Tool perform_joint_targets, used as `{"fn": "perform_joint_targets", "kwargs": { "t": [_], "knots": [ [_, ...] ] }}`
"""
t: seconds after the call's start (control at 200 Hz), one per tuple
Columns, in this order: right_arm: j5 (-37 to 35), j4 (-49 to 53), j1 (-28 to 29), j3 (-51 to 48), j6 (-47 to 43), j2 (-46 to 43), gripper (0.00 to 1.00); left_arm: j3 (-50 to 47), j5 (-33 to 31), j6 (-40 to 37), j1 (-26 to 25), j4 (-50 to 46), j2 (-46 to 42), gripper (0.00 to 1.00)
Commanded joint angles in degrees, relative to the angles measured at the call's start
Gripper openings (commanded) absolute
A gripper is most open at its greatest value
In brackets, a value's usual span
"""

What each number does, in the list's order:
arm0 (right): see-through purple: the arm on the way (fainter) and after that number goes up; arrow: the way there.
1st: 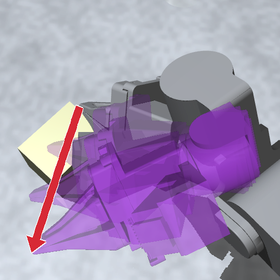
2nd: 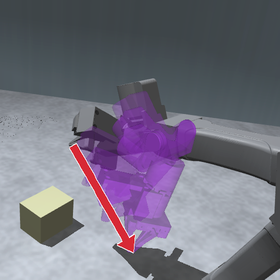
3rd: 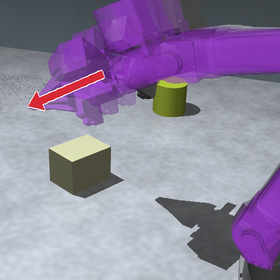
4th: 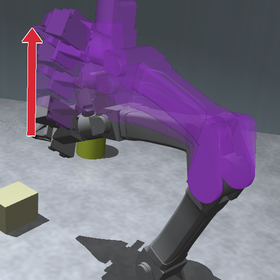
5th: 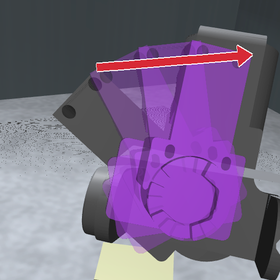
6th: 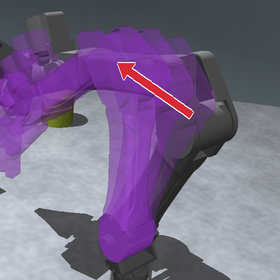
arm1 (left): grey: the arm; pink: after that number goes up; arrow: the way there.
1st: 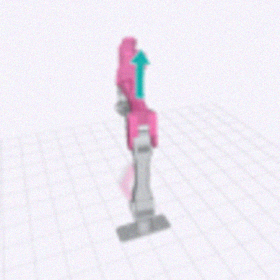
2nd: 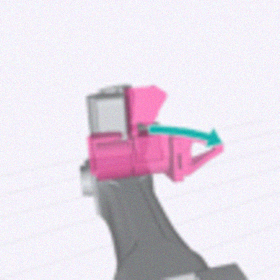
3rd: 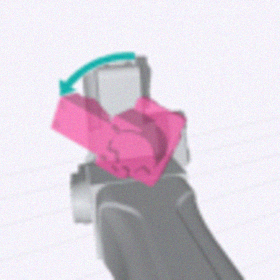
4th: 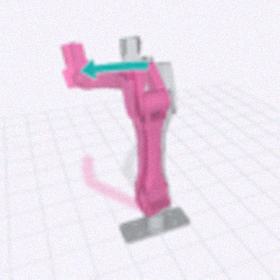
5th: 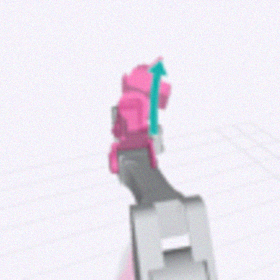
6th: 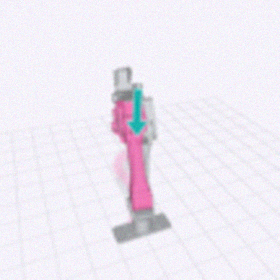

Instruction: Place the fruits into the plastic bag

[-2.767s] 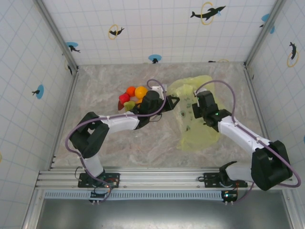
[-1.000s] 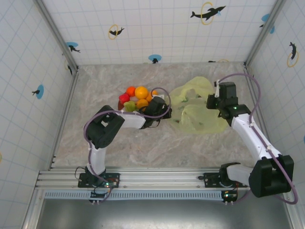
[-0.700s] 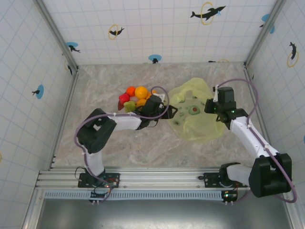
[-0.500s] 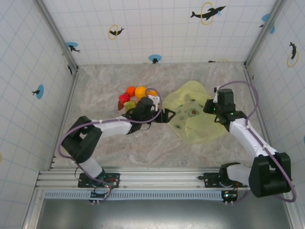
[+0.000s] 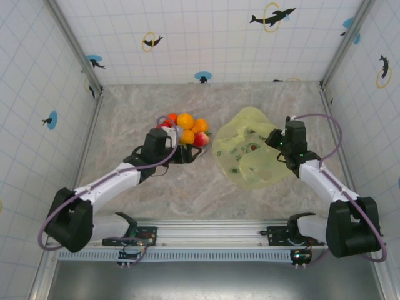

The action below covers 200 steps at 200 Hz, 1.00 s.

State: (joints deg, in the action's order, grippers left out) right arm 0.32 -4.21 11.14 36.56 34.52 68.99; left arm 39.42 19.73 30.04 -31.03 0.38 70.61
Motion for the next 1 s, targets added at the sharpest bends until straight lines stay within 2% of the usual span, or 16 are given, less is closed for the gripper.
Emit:
{"fn": "perform_joint_targets", "kwargs": {
  "t": [0.0,0.12,0.215,0.37,0.651,0.996],
  "knots": [
    [1.01,-4.27,-0.06,-0.35,2.39,1.35,0.0,2.01,-11.07,-3.33,2.2,-11.25,-1.78,0.88],
    [1.27,-4.48,0.0,-0.3,2.24,1.76,0.0,2.73,-18.33,-4.97,2.83,-15.49,-0.7,0.92],
    [1.18,-4.89,0.0,-0.47,1.97,1.85,0.0,3.78,-18.26,-6.09,2.85,-15.22,2.51,0.93],
    [1.37,-4.92,0.01,-0.43,1.49,1.77,0.0,4.6,-15.2,-6.49,2.82,-9.74,8.06,0.94],
    [2.16,-5.19,-0.01,-0.51,1.34,1.87,0.0,6.81,-17.02,-5.79,2.73,-4.79,15.81,0.94],
    [2.32,-4.78,-0.12,-0.78,1.16,1.24,0.0,7.74,-16.79,-4.64,2.7,-3.03,20.91,0.81]
  ]
}}
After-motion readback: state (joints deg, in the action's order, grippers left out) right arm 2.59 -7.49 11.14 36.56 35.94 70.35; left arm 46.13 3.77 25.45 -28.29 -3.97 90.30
